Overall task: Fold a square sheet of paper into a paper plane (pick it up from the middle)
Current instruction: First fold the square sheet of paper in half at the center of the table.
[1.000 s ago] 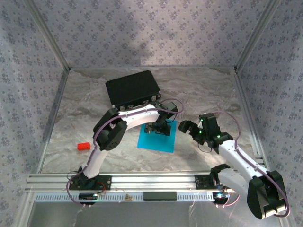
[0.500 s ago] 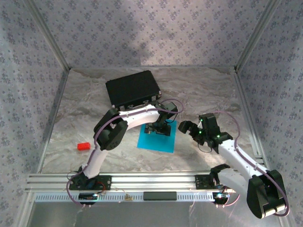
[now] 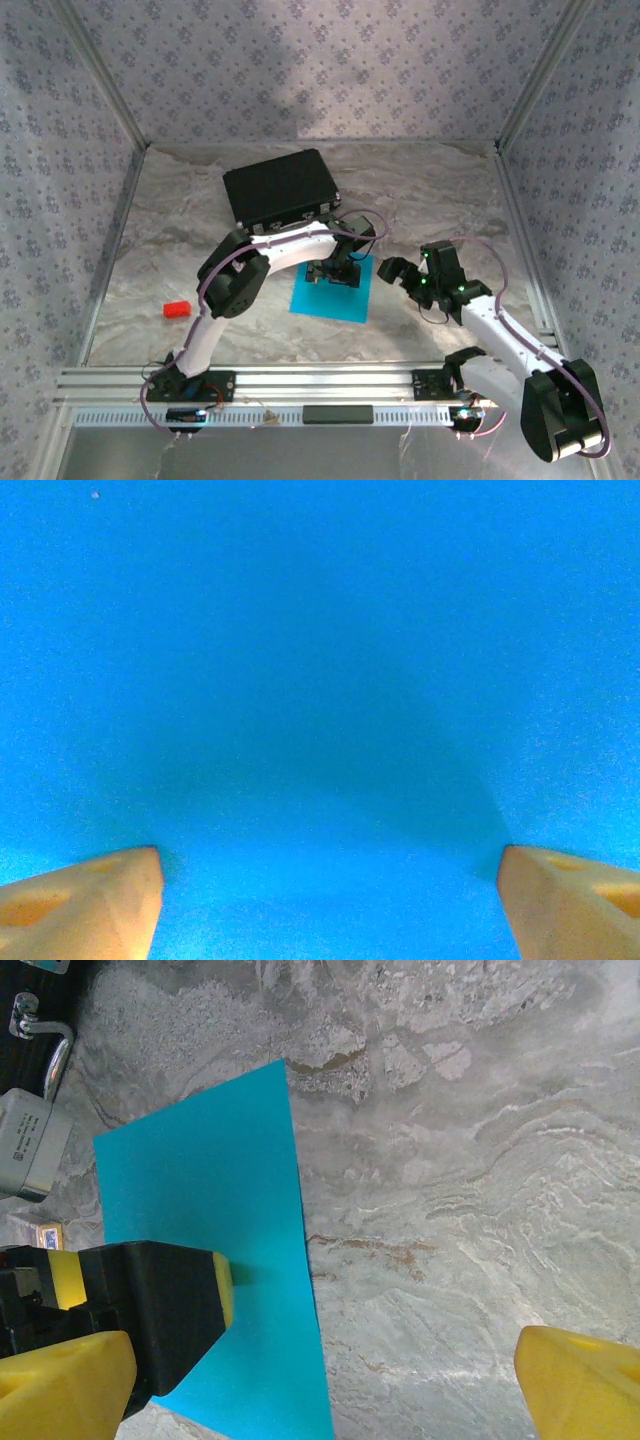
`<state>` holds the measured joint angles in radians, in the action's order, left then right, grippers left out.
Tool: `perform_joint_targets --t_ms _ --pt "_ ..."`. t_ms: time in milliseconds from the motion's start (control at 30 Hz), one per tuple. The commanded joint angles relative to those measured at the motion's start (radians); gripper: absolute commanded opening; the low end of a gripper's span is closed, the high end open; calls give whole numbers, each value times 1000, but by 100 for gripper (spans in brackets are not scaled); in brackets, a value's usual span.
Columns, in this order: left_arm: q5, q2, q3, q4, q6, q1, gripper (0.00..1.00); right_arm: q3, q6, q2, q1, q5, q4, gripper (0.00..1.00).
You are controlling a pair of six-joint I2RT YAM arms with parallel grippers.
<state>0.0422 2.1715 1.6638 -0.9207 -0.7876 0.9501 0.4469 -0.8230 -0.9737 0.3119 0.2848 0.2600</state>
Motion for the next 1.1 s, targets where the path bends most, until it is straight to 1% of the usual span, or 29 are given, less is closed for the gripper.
perform_joint_targets --t_ms 0,300,433,500,567,700,867,1000,1067 --pt "-7 38 -53 20 -16 8 85 -8 7 8 -7 9 22 99" --pt "-8 21 -58 28 -12 7 85 -2 -14 9 -12 31 7 99" --pt "-6 -2 -65 44 -6 7 82 -1 -14 11 -15 32 9 99" --pt "-7 -14 -71 59 0 7 79 -5 -24 14 -18 45 -10 99" --pt "-6 -33 -80 78 6 7 71 -10 -51 27 -23 46 -31 99" --pt "3 -99 -135 153 4 7 61 -11 -107 57 -28 0 -30 99" --pt "12 -145 -155 184 13 7 48 -15 -128 83 -30 -30 -16 99" --pt "12 -186 -181 221 21 7 43 -24 -137 103 -33 -33 -22 99" --pt "16 -215 -206 236 23 7 42 -30 -142 118 -34 -41 -24 99"
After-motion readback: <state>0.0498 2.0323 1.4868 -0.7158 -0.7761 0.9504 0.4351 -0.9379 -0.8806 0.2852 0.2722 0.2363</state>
